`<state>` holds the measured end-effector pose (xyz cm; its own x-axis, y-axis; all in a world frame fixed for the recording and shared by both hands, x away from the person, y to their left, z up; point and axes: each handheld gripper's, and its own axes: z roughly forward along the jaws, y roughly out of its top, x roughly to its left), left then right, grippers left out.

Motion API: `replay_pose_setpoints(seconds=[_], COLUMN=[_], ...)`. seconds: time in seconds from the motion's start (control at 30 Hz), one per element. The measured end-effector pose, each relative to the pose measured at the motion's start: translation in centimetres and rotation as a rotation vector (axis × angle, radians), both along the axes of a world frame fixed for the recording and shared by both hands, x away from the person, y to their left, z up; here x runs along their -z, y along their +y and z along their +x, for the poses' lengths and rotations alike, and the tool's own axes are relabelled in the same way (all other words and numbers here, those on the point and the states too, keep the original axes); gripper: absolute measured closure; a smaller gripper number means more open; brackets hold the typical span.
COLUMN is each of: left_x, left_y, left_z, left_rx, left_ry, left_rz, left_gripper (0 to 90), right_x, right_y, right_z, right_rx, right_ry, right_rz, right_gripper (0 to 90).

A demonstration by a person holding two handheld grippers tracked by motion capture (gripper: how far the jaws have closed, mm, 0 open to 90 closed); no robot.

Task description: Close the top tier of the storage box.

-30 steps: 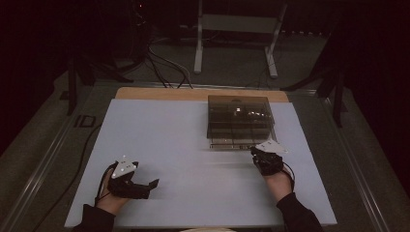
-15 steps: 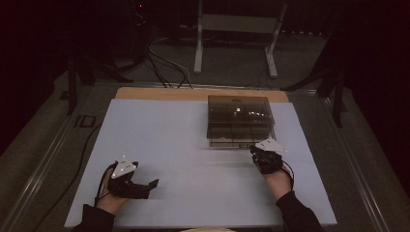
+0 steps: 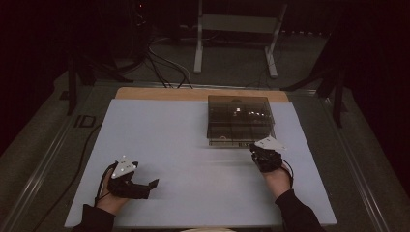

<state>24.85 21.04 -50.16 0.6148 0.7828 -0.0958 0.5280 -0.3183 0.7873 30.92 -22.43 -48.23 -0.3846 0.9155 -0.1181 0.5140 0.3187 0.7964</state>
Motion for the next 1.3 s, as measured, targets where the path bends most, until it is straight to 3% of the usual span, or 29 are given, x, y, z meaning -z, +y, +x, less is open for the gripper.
replay_pose_setpoints(seconds=[1.3], left_x=[0.0], left_y=[0.0], left_z=[0.0], left_rx=[0.000], left_ry=[-0.001], left_rz=[-0.004], left_gripper=[1.1], right_x=[-0.6], right_y=[0.4], right_z=[1.5], right_rx=[0.012], right_ry=[-0.018], right_rz=[0.008], right_gripper=[90.0])
